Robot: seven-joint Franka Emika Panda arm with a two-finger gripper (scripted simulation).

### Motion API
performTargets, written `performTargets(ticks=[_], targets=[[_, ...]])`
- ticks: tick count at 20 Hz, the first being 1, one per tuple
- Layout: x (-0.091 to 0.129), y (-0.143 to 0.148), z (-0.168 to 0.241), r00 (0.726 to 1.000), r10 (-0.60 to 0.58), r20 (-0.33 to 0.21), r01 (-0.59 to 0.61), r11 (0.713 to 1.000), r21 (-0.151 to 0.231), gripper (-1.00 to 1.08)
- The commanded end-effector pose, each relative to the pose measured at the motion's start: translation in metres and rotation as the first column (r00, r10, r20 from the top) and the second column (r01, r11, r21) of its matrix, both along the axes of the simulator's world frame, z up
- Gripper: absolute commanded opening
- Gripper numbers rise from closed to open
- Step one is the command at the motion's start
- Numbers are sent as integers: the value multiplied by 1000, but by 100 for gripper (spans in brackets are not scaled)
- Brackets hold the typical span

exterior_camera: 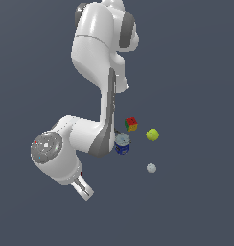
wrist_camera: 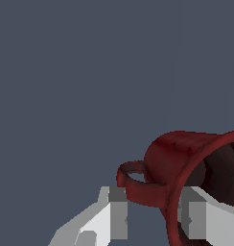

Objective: Pick up a designated object from a clutter of objects.

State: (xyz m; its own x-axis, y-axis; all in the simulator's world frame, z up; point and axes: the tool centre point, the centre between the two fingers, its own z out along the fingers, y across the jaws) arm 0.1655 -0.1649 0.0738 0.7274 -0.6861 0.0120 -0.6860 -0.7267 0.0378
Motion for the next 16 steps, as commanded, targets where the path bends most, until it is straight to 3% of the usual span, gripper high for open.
performTargets(ticks=[1, 9, 16], targets=[[0, 0, 3, 1000, 0, 2, 0, 1000, 0, -100], [-7, 4, 30, 1000, 0, 2, 0, 1000, 0, -100], [-22, 10, 83, 1000, -1, 1, 1, 1000, 1, -100]])
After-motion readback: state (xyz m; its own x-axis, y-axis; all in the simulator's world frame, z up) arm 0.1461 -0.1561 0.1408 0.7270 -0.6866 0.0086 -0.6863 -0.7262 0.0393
